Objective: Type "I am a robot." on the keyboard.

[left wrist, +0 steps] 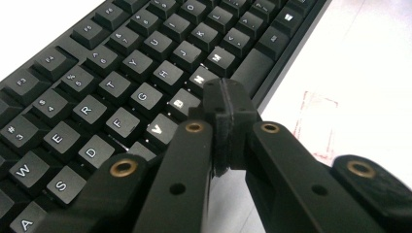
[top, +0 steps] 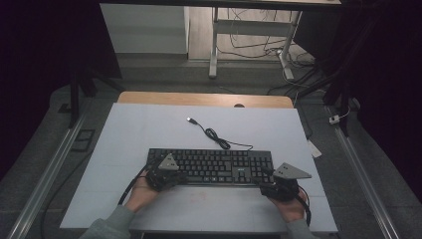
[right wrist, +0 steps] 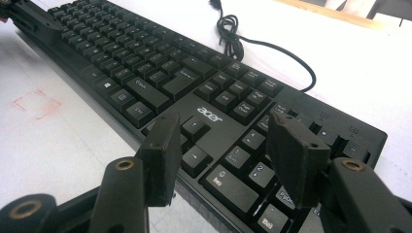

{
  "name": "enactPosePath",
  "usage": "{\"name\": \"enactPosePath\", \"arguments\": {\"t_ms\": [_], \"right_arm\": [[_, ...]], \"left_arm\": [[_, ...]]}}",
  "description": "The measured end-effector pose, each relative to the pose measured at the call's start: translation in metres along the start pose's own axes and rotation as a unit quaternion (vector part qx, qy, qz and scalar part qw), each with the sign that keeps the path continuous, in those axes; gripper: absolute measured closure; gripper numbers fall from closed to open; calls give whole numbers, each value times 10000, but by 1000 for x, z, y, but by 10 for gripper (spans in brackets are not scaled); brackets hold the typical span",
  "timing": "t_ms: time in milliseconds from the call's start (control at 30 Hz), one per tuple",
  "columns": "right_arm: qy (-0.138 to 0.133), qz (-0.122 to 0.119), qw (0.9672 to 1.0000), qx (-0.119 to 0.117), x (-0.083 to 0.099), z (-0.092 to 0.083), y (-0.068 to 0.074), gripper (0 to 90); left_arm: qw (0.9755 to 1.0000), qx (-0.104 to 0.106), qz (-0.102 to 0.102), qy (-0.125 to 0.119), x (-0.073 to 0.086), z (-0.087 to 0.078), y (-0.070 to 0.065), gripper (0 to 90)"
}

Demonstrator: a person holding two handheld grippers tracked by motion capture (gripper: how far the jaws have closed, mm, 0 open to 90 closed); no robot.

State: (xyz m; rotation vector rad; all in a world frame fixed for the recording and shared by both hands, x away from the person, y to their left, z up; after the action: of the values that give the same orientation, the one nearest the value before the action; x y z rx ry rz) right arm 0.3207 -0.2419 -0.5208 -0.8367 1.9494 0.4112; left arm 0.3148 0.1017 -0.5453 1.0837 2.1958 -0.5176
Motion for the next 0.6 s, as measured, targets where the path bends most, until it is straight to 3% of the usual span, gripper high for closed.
{"name": "enactPosePath", "arguments": {"t_ms": [100, 267, 433, 600], "right_arm": [[2, -11, 10000, 16, 0, 0, 0, 466], [2, 0, 10000, 30, 0, 0, 0, 465], [6, -7, 10000, 28, 0, 0, 0, 465], [23, -15, 10000, 14, 1, 1, -1, 465]], "left_arm": [[9999, -71, 67, 122, 1, 3, 0, 888], [9999, -35, -12, 127, 2, 8, 0, 890], [9998, -161, 107, 99, 0, 4, 0, 890], [9986, -176, -121, -476, -5, -15, 3, 888]]}}
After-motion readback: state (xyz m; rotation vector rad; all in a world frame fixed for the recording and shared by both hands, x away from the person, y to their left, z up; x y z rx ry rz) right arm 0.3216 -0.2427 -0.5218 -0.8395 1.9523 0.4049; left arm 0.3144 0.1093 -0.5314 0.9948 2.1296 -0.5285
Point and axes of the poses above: each handheld gripper's, and its own axes: z roughly forward along the jaws, x roughly out of its underside, y roughly to its left, the point moved 4 cm from there along z, roughly forward along the jaws, and after that the axes turned 1 degree about x, right-handed, at the moved point
